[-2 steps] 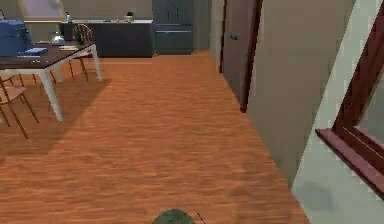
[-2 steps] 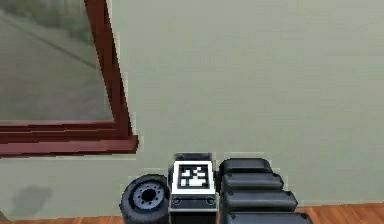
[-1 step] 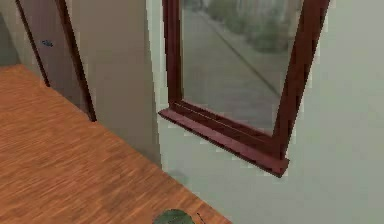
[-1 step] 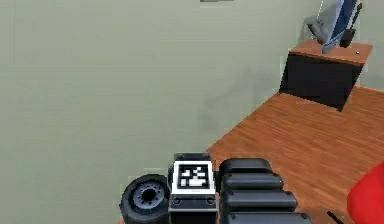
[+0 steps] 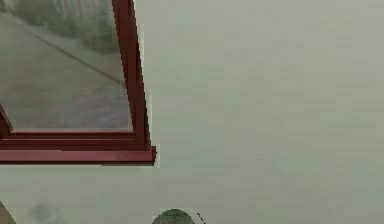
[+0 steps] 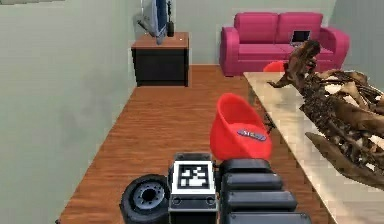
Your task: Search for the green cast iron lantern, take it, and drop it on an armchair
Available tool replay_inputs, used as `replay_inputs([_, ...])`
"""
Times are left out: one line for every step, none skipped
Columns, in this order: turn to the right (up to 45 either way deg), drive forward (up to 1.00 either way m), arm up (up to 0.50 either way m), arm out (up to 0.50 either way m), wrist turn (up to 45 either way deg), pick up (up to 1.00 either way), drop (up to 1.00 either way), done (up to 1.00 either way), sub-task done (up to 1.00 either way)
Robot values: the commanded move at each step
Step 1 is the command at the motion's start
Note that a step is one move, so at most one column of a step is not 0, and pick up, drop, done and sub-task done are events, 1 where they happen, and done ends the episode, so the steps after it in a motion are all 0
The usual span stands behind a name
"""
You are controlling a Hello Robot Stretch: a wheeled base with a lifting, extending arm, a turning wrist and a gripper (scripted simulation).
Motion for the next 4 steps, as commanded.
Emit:
replay_inputs([0.0,0.05,0.00,0.00,0.0,0.00,0.00,0.00,0.00])
replay_inputs([-45.0,0.00,0.00,0.00,0.0,0.00,0.00,0.00,0.00])
replay_inputs([-45.0,0.00,0.00,0.00,0.0,0.00,0.00,0.00,0.00])
replay_inputs([-45.0,0.00,0.00,0.00,0.0,0.00,0.00,0.00,0.00])
